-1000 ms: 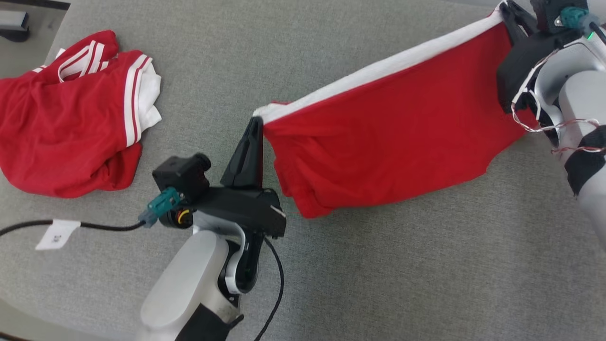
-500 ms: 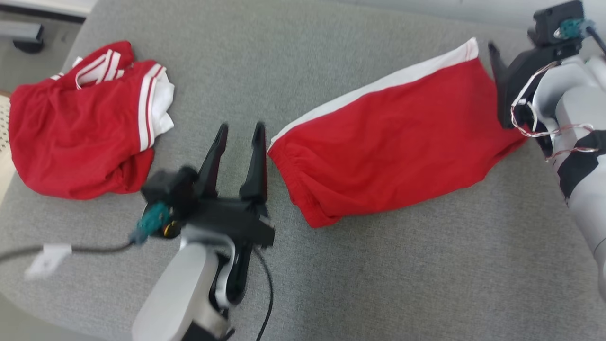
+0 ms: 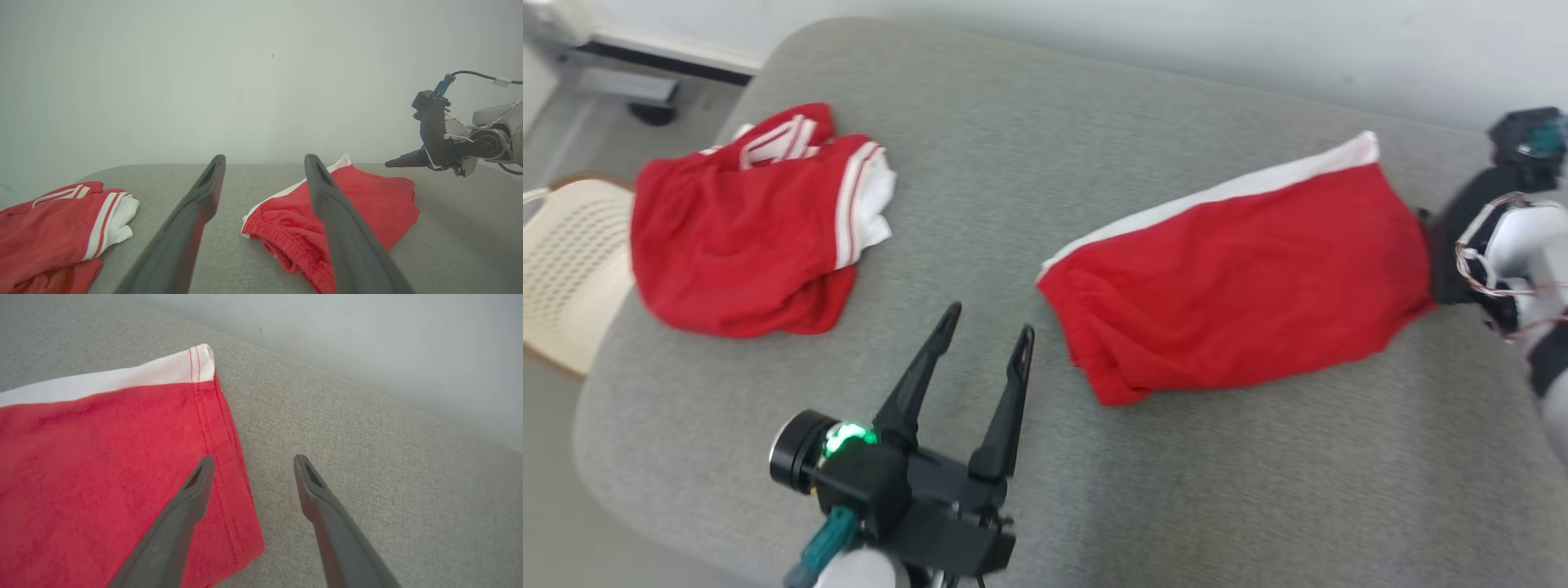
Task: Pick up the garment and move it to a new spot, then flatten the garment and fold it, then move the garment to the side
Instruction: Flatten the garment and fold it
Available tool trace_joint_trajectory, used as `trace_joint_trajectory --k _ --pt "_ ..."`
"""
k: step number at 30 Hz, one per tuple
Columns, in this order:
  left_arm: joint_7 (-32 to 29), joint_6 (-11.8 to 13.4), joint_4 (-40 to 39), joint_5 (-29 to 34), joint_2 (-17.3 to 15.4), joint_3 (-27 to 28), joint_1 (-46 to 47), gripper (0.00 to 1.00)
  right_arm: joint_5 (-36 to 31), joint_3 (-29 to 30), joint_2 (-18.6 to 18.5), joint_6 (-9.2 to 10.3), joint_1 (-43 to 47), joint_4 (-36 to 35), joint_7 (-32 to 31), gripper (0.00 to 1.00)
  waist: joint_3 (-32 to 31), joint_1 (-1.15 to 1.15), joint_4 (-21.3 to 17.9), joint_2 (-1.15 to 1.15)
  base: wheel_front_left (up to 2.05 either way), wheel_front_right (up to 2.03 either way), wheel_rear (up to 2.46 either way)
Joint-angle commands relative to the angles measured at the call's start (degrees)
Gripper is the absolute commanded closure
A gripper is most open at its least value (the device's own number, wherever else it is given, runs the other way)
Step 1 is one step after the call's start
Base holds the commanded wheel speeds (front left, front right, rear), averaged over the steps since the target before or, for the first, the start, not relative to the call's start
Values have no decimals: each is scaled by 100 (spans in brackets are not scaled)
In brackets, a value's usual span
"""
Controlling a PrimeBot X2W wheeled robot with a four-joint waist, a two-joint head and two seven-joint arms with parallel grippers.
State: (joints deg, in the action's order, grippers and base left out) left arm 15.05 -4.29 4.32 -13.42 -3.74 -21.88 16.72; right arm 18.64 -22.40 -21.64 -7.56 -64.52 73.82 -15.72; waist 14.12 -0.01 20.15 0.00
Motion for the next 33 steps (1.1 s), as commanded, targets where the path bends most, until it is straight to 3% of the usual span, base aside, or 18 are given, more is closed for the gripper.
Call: trace_joint_trajectory --k 1,5,11,23,24,26,33 --pt "18 -99 -133 64 -67 -28 -195 0 22 72 -111 15 154 16 -59 0 15 1 324 0 0 0 0" --pt "18 -244 -379 65 -183 -156 -531 0 -118 249 -436 15 218 17 -208 0 183 1 634 0 0 0 0" --pt "18 -272 -422 -52 -132 -110 -743 0 -209 558 -554 15 210 19 -362 0 373 1 800 0 0 0 0" --pt "18 -314 -418 -18 11 -151 -829 0 -350 1119 -313 -1 463 85 -1281 0 523 1 864 0 0 0 0" --pt "18 -317 -412 -27 16 -153 -824 0 -355 1136 -258 -6 485 95 -1393 61 526 1 852 0 0 0 0" --pt "18 -321 -388 -34 23 -142 -808 0 -433 1102 -183 -8 502 106 -1466 100 520 1 825 0 0 0 0" --pt "18 -310 -257 24 46 -143 -795 0 -657 1138 -401 16 516 90 -1180 100 350 1 723 0 0 0 0"
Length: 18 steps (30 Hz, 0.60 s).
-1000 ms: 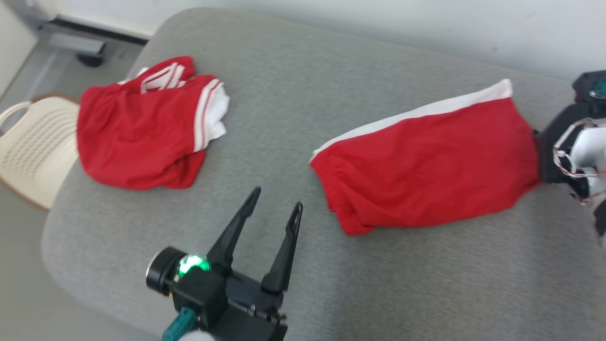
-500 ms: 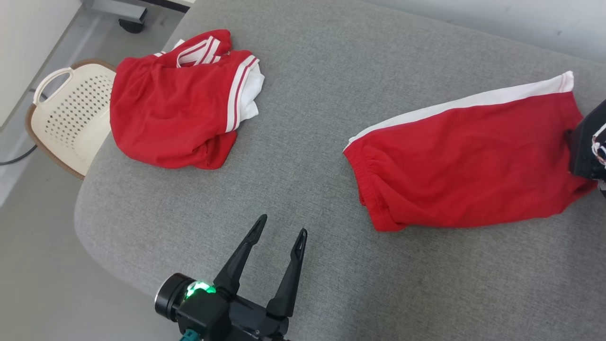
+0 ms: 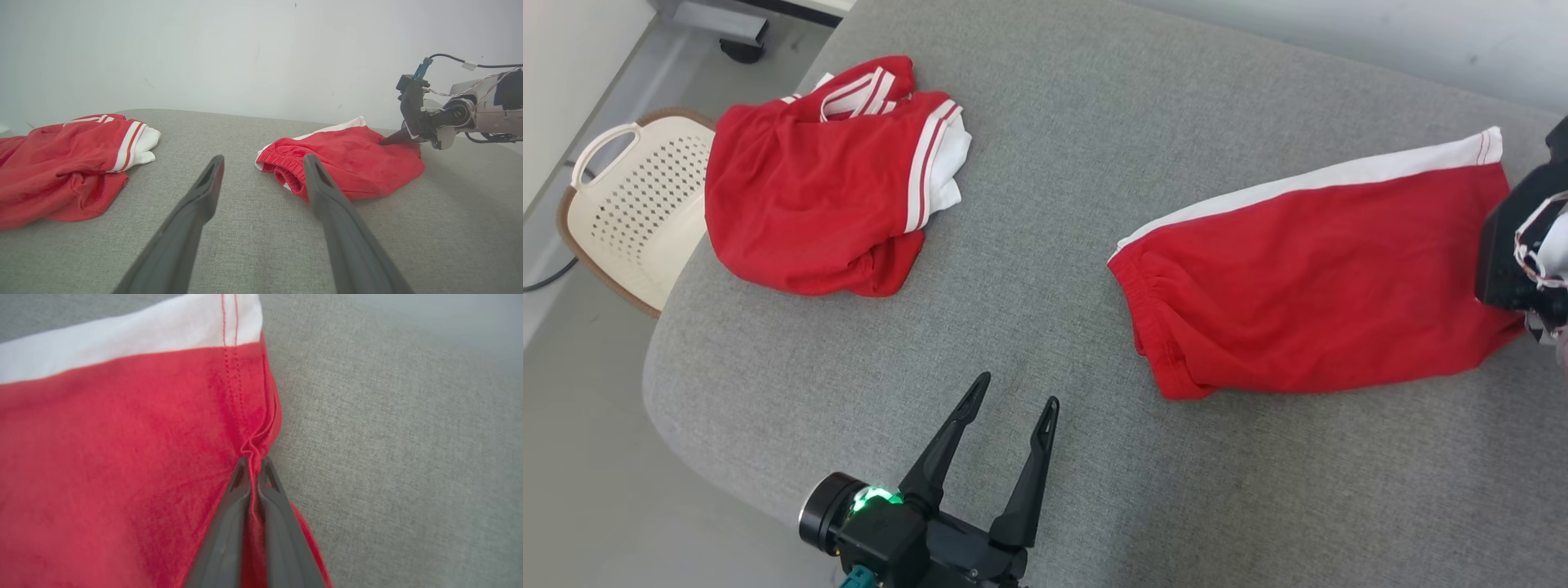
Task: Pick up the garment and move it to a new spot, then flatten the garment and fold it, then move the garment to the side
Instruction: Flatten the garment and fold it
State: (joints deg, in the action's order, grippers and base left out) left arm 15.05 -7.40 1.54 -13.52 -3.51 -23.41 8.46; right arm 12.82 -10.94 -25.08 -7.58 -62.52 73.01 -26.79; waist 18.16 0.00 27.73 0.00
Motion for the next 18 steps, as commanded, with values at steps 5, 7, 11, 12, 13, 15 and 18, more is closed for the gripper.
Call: trace_joint_trajectory --k 5,7,11,12,13,15,18 --pt "18 -3 77 42 23 37 -57 0 -115 173 -111 16 351 121 348 100 -285 0 -169 0 0 0 0" --pt "18 -4 94 43 0 71 -109 0 -140 237 -119 16 381 88 537 100 -381 0 -266 0 0 0 0" --pt "18 -5 125 47 -52 125 -177 0 -195 329 -98 16 557 21 853 100 -564 0 -517 0 0 0 0" --pt "18 -5 143 51 -60 127 -182 0 -198 369 -95 16 634 19 938 100 -618 0 -566 0 0 0 0" --pt "18 -4 155 53 -70 143 -202 0 -189 417 -65 16 721 19 1014 100 -681 0 -626 0 0 0 0" --pt "18 -5 164 48 -73 172 -261 0 -116 535 -3 16 910 19 1156 100 -777 0 -732 0 0 0 0" --pt "18 -3 183 56 -89 225 -321 0 -114 672 31 16 1185 1 1396 100 -904 0 -896 0 0 0 0"
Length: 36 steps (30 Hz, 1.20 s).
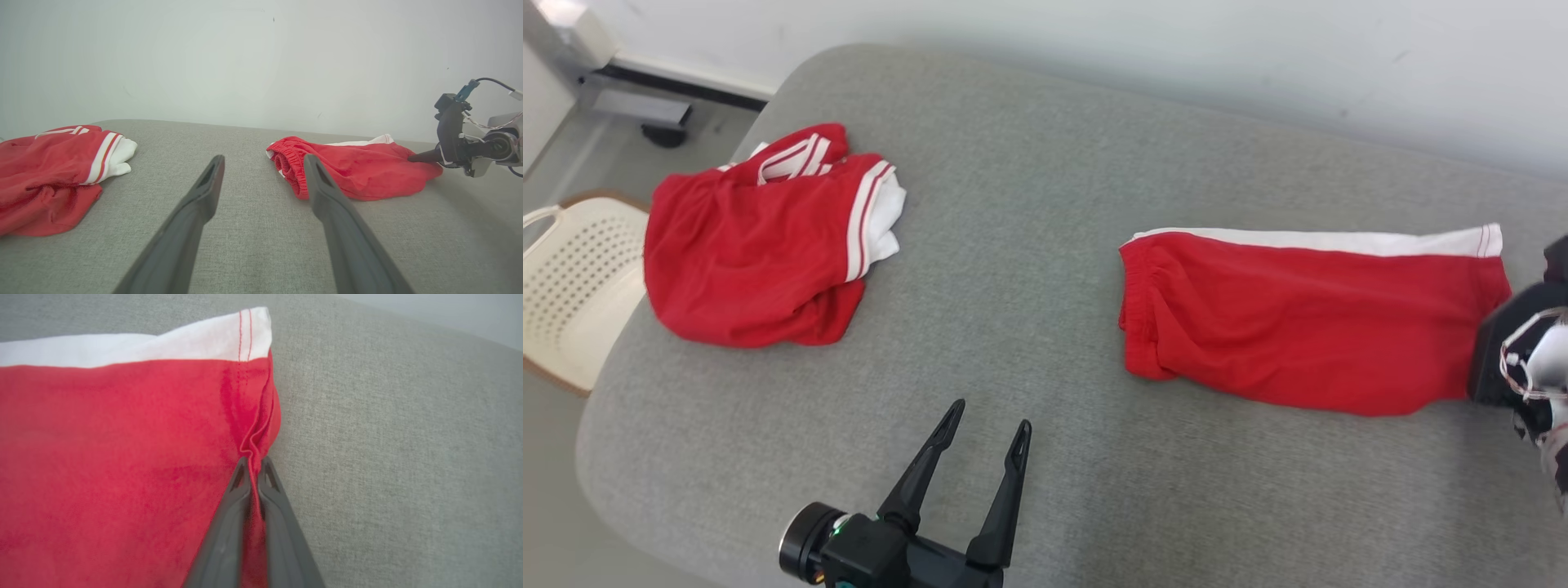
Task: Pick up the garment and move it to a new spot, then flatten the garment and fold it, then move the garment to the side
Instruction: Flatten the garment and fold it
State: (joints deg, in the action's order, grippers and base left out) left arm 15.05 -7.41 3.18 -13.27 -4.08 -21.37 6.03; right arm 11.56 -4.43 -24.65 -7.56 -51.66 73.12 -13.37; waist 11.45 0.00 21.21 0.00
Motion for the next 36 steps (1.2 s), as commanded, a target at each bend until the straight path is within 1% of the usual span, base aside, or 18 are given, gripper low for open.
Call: trace_joint_trajectory --k 1,3,6,11,16,21,26,31,36 --pt "18 -2 19 31 -31 22 -78 0 11 21 -11 15 99 -10 53 100 -232 0 -244 0 0 0 0" --pt "18 -2 30 37 -53 42 -137 0 -7 141 -2 15 285 -11 227 100 -321 0 -347 0 0 0 0" --pt "18 4 31 38 -52 59 -169 0 -87 401 -113 15 472 -1 492 100 -380 0 -464 0 0 0 0" --pt "18 3 79 3 -30 41 -292 0 -352 830 -169 15 714 30 651 100 -548 0 -591 0 0 0 0" --pt "18 2 137 -22 -15 7 -381 0 -661 1132 21 15 740 10 707 100 -715 0 -605 0 0 0 0" --pt "18 1 172 -58 -20 -1 -407 0 -973 1233 431 15 573 -238 641 100 -846 0 -569 0 0 0 0" --pt "18 0 190 -94 -42 29 -496 0 -1178 1095 1122 15 441 -661 400 100 -923 0 -520 0 0 0 0" --pt "18 -1 215 -111 -33 -1 -474 0 -1296 913 1727 15 409 -1046 49 100 -938 0 -408 0 0 0 0" --pt "18 -2 249 -145 -11 -49 -434 0 -1324 841 2033 15 520 -1260 -261 100 -929 0 -207 0 0 0 0"
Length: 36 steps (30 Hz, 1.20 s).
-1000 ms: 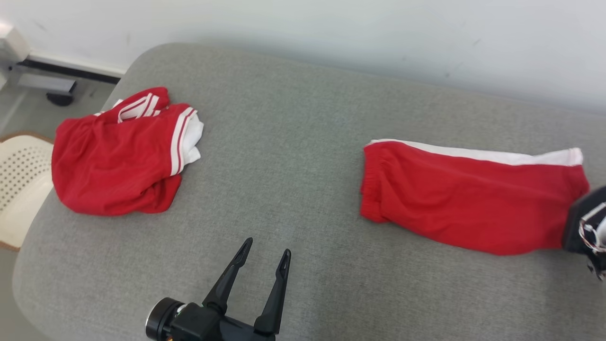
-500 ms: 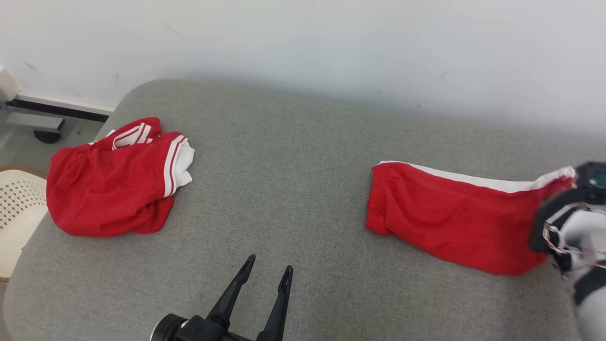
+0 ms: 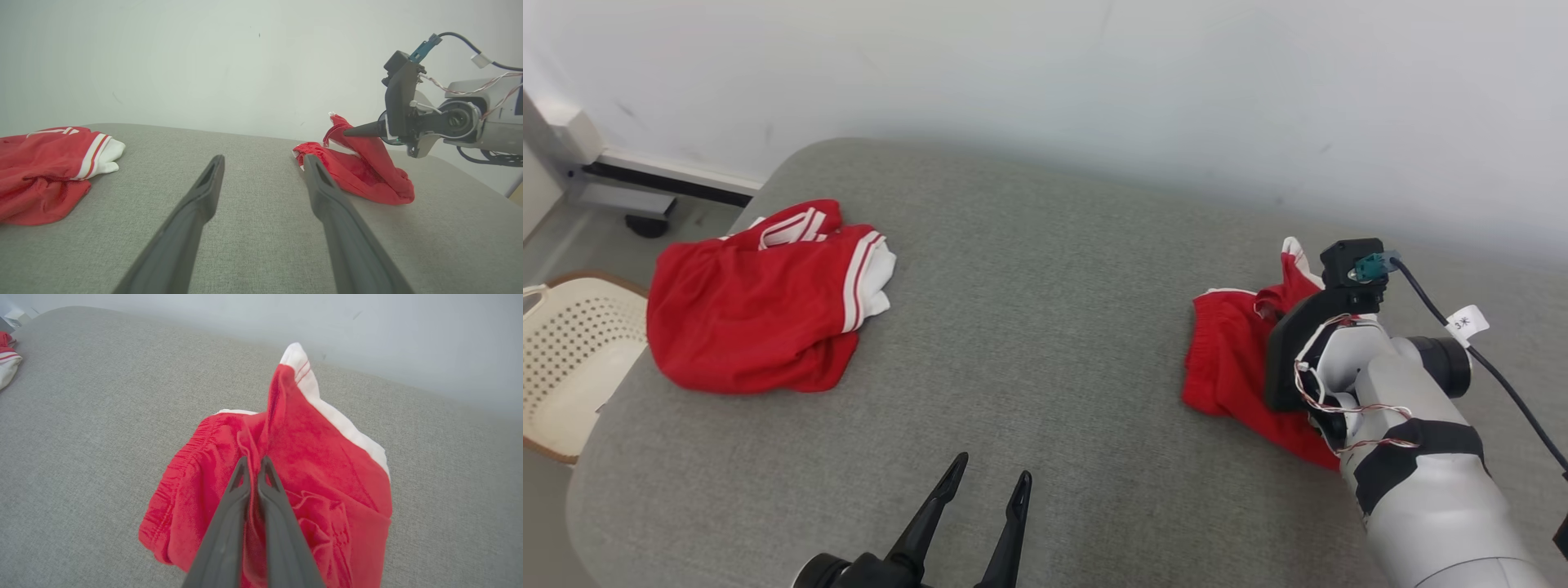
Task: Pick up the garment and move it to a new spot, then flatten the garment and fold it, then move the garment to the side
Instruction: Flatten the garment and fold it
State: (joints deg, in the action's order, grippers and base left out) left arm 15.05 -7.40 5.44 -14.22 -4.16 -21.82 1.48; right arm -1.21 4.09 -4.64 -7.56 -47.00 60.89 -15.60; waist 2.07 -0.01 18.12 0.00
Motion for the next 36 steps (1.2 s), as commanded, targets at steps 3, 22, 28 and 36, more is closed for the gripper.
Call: trace_joint_trajectory --k 3,22,28,36 --pt "18 -4 44 -76 8 -24 29 0 -51 6 118 14 152 -95 -189 100 19 1 235 0 0 0 0" --pt "18 17 96 -69 -34 26 -148 0 745 -124 134 15 222 -409 481 0 -206 1 343 0 0 0 0" --pt "18 28 45 -71 -31 13 -207 0 249 214 -275 15 603 -605 451 7 -232 1 130 0 0 0 0" --pt "18 16 -18 -85 -7 -96 -49 0 -97 615 -387 14 1042 -642 258 100 103 1 181 0 0 0 0"
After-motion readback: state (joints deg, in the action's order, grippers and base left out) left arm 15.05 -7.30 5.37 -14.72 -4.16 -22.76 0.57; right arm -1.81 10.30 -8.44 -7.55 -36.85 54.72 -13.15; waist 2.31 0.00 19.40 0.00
